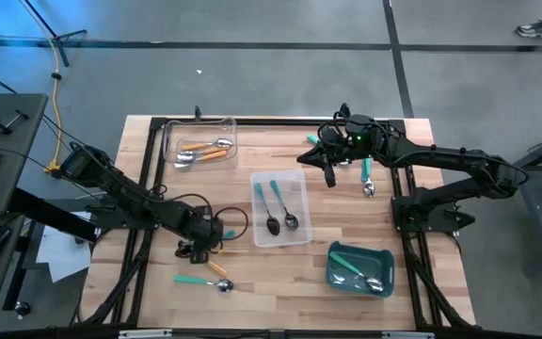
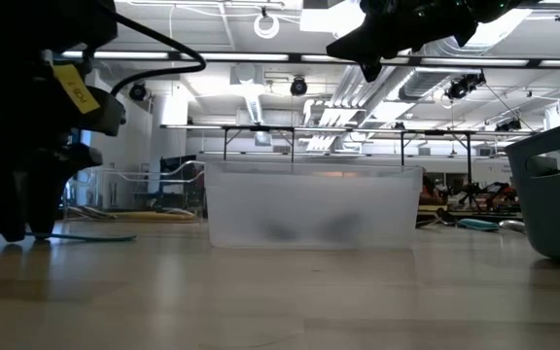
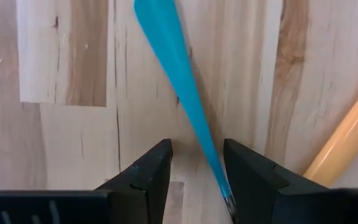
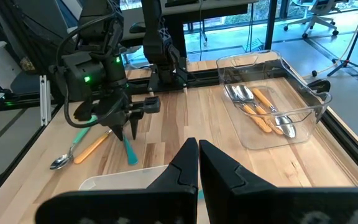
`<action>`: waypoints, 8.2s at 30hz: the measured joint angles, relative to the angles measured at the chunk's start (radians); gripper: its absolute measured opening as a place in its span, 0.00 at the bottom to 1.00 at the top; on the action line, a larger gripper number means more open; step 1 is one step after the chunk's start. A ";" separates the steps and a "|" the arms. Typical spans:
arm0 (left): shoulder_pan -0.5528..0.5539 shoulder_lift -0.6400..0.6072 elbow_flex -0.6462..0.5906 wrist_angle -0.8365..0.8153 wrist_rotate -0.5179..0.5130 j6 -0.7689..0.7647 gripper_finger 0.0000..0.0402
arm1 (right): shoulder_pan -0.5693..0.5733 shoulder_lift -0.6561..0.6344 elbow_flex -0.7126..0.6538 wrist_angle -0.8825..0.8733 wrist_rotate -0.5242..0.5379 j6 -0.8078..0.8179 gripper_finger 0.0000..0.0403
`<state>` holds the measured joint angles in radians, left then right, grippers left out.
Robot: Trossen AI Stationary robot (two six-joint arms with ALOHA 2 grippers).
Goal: Sort silverware by color (type)
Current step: Put the blue spoon into the white transparent bin
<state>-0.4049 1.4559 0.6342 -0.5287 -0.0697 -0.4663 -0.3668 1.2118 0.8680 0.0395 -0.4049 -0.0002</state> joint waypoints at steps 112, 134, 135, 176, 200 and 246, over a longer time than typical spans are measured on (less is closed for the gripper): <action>0.336 -0.836 -0.325 1.005 -0.329 0.233 0.00 | 0.023 0.000 0.000 0.053 -0.003 0.047 0.00; 0.486 -0.629 -0.312 1.187 -0.197 0.155 0.00 | 0.056 0.122 0.001 0.331 0.000 0.194 0.00; 0.490 -0.594 -0.299 1.192 -0.185 0.154 0.00 | 0.063 0.139 0.001 0.359 0.001 0.210 0.00; 0.543 -0.023 -0.008 1.464 0.040 0.128 0.00 | 0.129 0.258 0.001 0.605 0.189 0.403 0.54; 0.549 0.009 0.010 1.448 0.031 0.127 0.00 | 0.131 0.257 0.001 0.517 0.196 0.388 0.03; 0.650 -0.724 -0.217 0.845 0.216 0.105 0.35 | 0.135 0.010 0.000 0.048 0.169 0.215 0.00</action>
<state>0.2448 0.7322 0.4174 0.3160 0.1468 -0.3611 -0.2317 1.2221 0.8680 0.0877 -0.2363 0.2148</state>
